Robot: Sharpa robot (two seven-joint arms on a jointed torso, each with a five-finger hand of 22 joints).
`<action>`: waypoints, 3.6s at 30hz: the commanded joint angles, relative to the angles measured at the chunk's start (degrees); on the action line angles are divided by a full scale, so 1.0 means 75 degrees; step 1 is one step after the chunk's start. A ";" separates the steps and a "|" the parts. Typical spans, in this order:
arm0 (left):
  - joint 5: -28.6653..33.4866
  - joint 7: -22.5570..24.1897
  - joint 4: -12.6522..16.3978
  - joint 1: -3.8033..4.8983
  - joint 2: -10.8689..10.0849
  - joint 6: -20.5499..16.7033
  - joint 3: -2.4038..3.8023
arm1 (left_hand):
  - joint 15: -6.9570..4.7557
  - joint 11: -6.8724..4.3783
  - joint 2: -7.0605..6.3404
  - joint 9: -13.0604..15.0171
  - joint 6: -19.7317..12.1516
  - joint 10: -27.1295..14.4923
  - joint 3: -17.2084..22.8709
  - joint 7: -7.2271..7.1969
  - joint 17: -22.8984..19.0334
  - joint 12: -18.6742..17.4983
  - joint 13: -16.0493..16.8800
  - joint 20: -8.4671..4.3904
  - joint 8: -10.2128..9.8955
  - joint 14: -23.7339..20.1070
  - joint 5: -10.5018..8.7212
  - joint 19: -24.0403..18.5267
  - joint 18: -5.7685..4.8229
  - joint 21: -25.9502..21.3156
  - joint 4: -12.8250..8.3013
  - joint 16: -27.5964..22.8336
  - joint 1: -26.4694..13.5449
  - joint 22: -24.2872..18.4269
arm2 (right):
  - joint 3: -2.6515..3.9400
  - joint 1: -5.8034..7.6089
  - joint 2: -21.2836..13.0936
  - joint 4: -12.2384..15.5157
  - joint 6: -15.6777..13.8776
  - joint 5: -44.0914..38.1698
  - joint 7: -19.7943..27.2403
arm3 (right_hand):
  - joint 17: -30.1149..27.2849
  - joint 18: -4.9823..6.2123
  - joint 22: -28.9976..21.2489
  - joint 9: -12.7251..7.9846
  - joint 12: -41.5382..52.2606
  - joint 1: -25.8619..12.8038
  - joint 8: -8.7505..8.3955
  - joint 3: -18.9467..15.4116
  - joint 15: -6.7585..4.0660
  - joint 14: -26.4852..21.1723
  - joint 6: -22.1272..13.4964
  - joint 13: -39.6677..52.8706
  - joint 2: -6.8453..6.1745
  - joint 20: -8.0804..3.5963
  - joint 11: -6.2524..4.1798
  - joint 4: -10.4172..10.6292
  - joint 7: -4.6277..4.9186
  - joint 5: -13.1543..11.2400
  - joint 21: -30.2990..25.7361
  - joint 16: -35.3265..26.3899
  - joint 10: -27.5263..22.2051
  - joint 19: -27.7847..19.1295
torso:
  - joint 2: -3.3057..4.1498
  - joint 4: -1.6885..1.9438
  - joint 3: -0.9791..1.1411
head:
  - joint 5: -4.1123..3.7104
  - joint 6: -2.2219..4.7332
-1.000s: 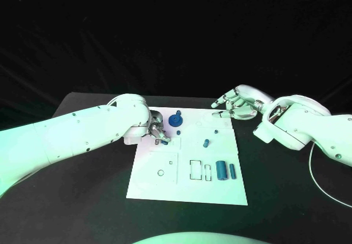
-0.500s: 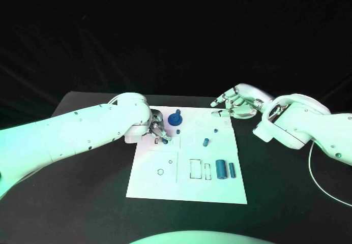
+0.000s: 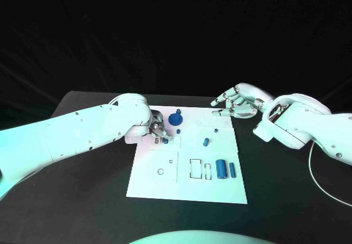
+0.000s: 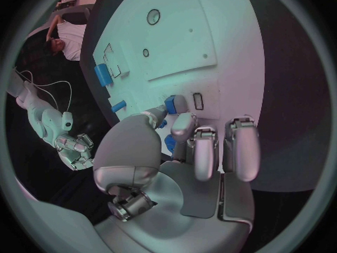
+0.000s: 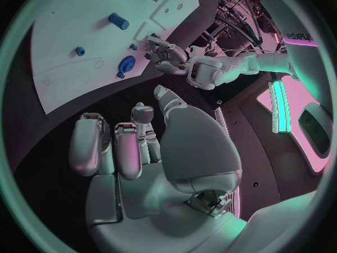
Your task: Assemble the parts on the task board
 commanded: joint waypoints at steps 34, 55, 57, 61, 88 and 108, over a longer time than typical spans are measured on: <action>0.0767 0.0153 -0.0898 0.0953 -0.0181 0.0046 0.0436 | 0.0122 0.0262 0.0336 -0.0367 -0.0541 -0.0526 -0.2720 0.0295 0.2008 -0.0553 -0.0778 0.0111 -0.0725 0.0803 -0.0207 0.0061 -0.0001 -0.0499 0.0482 0.0018 0.0418 0.0210 | -0.0002 -0.0013 0.0077 -0.0108 -0.0050 0.0059 0.0098 | 0.0279 0.0043 -0.0087 -0.0019 -0.0054 -0.0123 0.0047 -0.0039 0.0012 0.0428 0.0010 -0.0026 -0.0003 -0.0007 0.0019 0.0092 -0.0008 0.0042 -0.0086 -0.0070 -0.0065 -0.0059 | 0.0003 0.0000 -0.0002 | 0.0078 0.0152; 0.0354 0.0583 -0.2809 0.0787 0.0834 0.0823 0.0115 | 0.0148 0.0273 0.0537 -0.0502 -0.0390 -0.0508 -0.2897 0.0297 0.2008 -0.0483 -0.0729 0.0148 -0.0767 0.0803 -0.0201 0.0086 -0.0005 -0.0487 0.0487 0.0018 0.0593 0.0246 | -0.0003 -0.0027 0.0154 -0.0127 -0.0099 0.0075 0.0168 | 0.0283 0.0042 -0.0081 -0.0022 -0.0055 -0.0123 0.0052 -0.0036 0.0011 0.0429 0.0008 -0.0032 0.0033 -0.0007 0.0017 0.0116 -0.0008 0.0062 -0.0086 -0.0073 -0.0069 -0.0056 | 0.0025 -0.0042 -0.0014 | 0.0157 0.0139; 0.0353 0.0604 -0.2852 0.0749 0.0866 0.0870 0.0111 | 0.0147 0.0272 0.0549 -0.0504 -0.0380 -0.0505 -0.2903 0.0294 0.2008 -0.0478 -0.0725 0.0147 -0.0763 0.0803 -0.0202 0.0089 -0.0007 -0.0481 0.0488 0.0018 0.0597 0.0255 | -0.0003 -0.0028 0.0155 -0.0124 -0.0100 0.0075 0.0172 | 0.0283 0.0042 -0.0081 -0.0022 -0.0055 -0.0123 0.0052 -0.0036 0.0011 0.0429 0.0008 -0.0032 0.0033 -0.0007 0.0017 0.0116 -0.0008 0.0062 -0.0086 -0.0073 -0.0069 -0.0056 | 0.0026 -0.0042 -0.0013 | 0.0155 0.0136; 0.0346 0.0600 -0.2932 0.0694 0.0910 0.0969 0.0107 | 0.0144 0.0268 0.0576 -0.0510 -0.0361 -0.0502 -0.2915 0.0289 0.2008 -0.0472 -0.0720 0.0147 -0.0757 0.0803 -0.0202 0.0087 -0.0004 -0.0489 0.0485 0.0018 0.0614 0.0245 | -0.0003 -0.0028 0.0145 -0.0103 -0.0101 0.0069 0.0176 | 0.0282 0.0042 -0.0081 -0.0024 -0.0056 -0.0109 0.0053 -0.0028 0.0010 0.0429 0.0006 -0.0035 0.0050 -0.0008 0.0016 0.0117 -0.0009 0.0074 -0.0087 -0.0075 -0.0071 -0.0055 | 0.0026 -0.0046 -0.0005 | 0.0180 0.0111; 0.0439 0.0651 -0.2964 0.0614 0.0942 0.1258 0.0103 | 0.0118 0.0236 0.0747 -0.0552 -0.0258 -0.0477 -0.2988 0.0252 0.2008 -0.0433 -0.0699 0.0127 -0.0713 0.0803 -0.0198 0.0124 -0.0022 -0.0442 0.0409 0.0018 0.0946 0.0328 | -0.0003 -0.0027 0.0121 -0.0070 -0.0075 0.0052 0.0163 | 0.0280 0.0044 -0.0091 -0.0027 -0.0051 -0.0066 0.0056 -0.0013 0.0007 0.0430 0.0005 -0.0033 0.0067 -0.0009 0.0013 0.0103 -0.0010 0.0092 -0.0094 -0.0080 -0.0073 -0.0058 | 0.0022 -0.0035 -0.0016 | 0.0157 0.0084; 0.0463 0.0731 -0.2998 0.0576 0.0989 0.1073 0.0096 | 0.0055 0.0161 0.1339 -0.0639 -0.0331 -0.0502 -0.2424 0.0173 0.2008 -0.0466 -0.0752 0.0076 -0.0720 0.0803 -0.0162 0.0128 -0.0020 -0.0458 -0.0204 0.0018 0.2208 0.0342 | -0.0003 -0.0027 0.0135 -0.0086 -0.0034 0.0052 0.0154 | 0.0280 0.0044 -0.0091 -0.0027 -0.0051 -0.0066 0.0056 -0.0013 0.0007 0.0430 0.0005 -0.0033 0.0067 -0.0009 0.0013 0.0103 -0.0010 0.0092 -0.0094 -0.0080 -0.0073 -0.0058 | 0.0020 -0.0035 -0.0012 | 0.0130 0.0039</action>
